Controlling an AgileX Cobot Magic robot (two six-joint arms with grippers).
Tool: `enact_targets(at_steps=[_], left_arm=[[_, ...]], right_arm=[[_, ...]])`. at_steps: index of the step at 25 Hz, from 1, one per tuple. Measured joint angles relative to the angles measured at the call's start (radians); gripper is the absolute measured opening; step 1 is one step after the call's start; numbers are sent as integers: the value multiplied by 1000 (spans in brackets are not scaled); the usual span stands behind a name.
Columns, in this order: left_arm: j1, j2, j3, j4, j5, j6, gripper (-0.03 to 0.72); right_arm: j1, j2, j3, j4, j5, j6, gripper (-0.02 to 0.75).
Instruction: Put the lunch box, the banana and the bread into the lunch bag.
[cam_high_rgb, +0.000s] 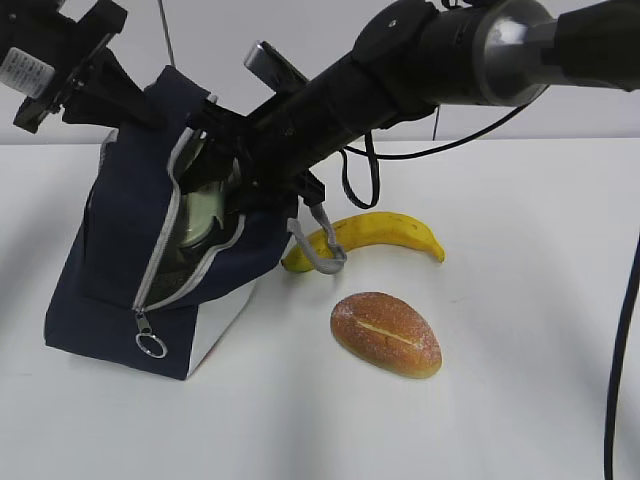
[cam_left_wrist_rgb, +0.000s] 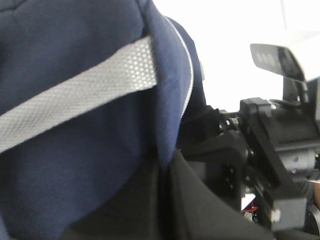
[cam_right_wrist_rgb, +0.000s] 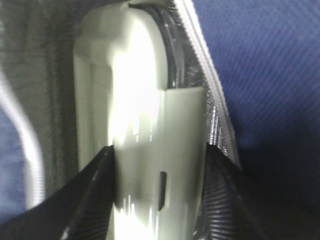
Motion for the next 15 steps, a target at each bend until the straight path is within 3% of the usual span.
enact_targets(at_steps=[15], left_arm=[[0, 3, 0, 3, -3, 0, 0]], right_arm=[[68, 48, -4, -44, -96, 2, 375]])
